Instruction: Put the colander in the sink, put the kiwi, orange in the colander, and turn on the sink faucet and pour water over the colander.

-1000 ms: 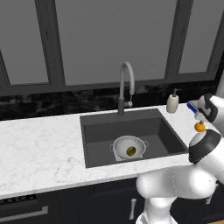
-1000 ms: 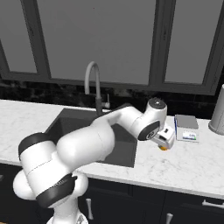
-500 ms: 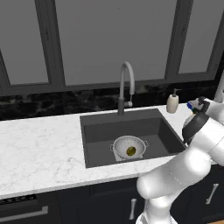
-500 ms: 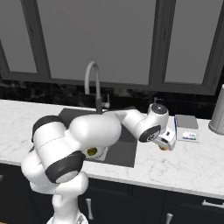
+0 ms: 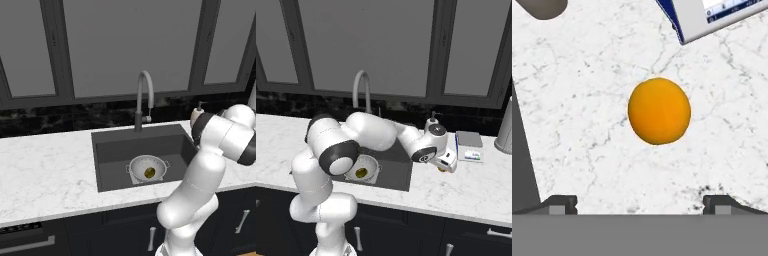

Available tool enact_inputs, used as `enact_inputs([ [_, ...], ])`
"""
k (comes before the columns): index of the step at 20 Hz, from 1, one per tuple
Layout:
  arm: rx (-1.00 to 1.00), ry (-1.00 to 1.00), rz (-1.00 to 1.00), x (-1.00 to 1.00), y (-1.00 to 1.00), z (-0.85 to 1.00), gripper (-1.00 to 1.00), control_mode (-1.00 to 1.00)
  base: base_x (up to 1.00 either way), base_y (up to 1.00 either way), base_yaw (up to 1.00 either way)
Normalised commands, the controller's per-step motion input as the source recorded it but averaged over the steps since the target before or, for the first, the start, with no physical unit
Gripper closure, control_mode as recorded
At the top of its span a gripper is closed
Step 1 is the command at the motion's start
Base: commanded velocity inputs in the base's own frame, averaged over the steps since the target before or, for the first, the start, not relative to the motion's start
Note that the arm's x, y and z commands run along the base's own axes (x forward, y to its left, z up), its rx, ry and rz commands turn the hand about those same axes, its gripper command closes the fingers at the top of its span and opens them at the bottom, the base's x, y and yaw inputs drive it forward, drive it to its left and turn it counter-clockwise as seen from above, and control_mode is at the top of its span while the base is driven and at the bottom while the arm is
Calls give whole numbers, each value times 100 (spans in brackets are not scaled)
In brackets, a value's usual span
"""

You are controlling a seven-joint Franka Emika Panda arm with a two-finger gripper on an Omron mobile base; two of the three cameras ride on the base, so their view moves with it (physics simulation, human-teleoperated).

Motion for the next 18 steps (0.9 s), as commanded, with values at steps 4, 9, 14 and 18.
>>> enact_inputs([
  [4,0,0,0,44,-29,-27,-100,-100,0,0,0],
  [9,0,0,0,41,-33,-24,-100,-100,0,0,0],
  [14,0,0,0,36,-28,-17,-100,-100,0,0,0],
  [18,0,0,0,45,-5,-8,-100,-100,0,0,0],
])
